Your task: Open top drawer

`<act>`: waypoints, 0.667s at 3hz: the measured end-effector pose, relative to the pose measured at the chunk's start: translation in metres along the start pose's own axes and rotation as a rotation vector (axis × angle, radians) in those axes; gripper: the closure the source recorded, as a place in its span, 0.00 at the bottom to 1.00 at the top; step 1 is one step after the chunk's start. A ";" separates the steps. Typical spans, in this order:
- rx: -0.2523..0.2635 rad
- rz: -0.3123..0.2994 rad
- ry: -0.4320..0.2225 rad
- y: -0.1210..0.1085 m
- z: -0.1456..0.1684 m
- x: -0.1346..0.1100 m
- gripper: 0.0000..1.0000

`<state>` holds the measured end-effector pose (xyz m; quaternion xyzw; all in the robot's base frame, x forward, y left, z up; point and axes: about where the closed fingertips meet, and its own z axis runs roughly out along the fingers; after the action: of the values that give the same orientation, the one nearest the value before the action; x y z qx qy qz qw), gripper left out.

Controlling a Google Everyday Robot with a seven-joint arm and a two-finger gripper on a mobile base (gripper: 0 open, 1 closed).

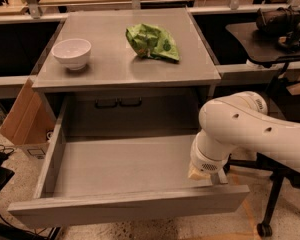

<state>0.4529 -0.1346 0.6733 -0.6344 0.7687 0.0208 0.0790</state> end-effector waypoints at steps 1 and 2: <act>0.001 -0.001 0.001 0.000 -0.001 0.000 0.13; 0.003 -0.001 0.002 0.001 -0.001 0.000 0.00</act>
Offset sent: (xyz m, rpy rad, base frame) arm -0.0005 -0.0001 0.0007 -0.0013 -0.0012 0.0004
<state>0.4520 -0.1349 0.6745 -0.6349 0.7683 0.0192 0.0790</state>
